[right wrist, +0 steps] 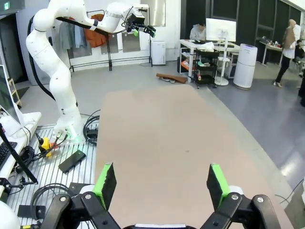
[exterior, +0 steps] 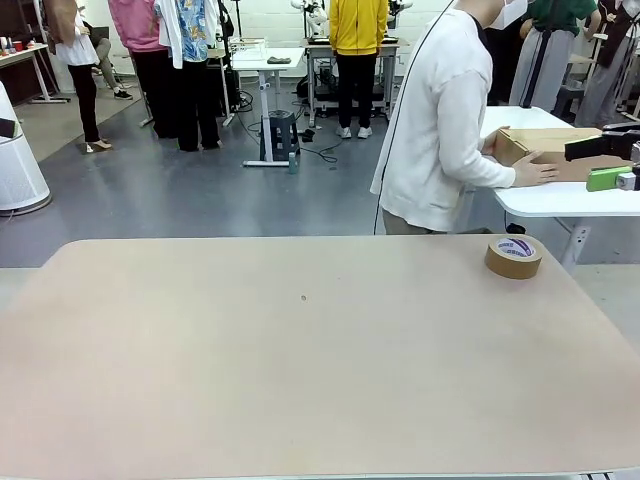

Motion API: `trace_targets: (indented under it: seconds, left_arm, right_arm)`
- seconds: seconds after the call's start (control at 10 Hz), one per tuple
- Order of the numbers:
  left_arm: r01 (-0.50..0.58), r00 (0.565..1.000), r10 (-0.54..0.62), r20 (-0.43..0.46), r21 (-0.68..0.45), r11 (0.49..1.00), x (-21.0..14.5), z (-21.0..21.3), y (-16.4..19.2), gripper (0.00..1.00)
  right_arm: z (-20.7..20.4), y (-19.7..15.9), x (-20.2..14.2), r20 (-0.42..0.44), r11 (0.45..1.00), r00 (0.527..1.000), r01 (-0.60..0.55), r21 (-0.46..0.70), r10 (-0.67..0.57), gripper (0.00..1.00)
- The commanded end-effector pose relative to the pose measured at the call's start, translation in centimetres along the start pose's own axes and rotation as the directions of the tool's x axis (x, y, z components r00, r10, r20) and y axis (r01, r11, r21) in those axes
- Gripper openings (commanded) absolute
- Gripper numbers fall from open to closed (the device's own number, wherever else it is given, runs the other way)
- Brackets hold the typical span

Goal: Wrap the clocks to prevent damage.
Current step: After the human seals the box with tape, release both hands from the side flaps of the Package Box.

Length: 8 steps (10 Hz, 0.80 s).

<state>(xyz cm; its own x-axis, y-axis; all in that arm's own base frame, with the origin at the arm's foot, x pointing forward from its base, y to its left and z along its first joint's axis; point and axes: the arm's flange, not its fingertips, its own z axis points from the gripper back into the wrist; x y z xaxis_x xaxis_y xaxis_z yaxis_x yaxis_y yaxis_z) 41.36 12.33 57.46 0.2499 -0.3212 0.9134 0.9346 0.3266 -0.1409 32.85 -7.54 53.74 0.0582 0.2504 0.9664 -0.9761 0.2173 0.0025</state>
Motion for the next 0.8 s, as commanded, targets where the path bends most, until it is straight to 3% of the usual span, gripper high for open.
trace_targets:
  seconds: [0.0,0.7]
  left_arm:
    - [-0.001,1.0,0.001,0.017,-0.008,1.0,0.1,0.06,-0.08,1.0]
    - [-0.001,1.0,0.001,0.017,-0.008,1.0,0.1,0.06,-0.08,1.0]
  right_arm:
    - [0.19,-0.08,-0.03,0.006,1.0,1.0,-0.012,-0.003,0.012,1.0]
    - [0.19,-0.08,-0.03,0.006,1.0,1.0,-0.012,-0.003,0.012,1.0]
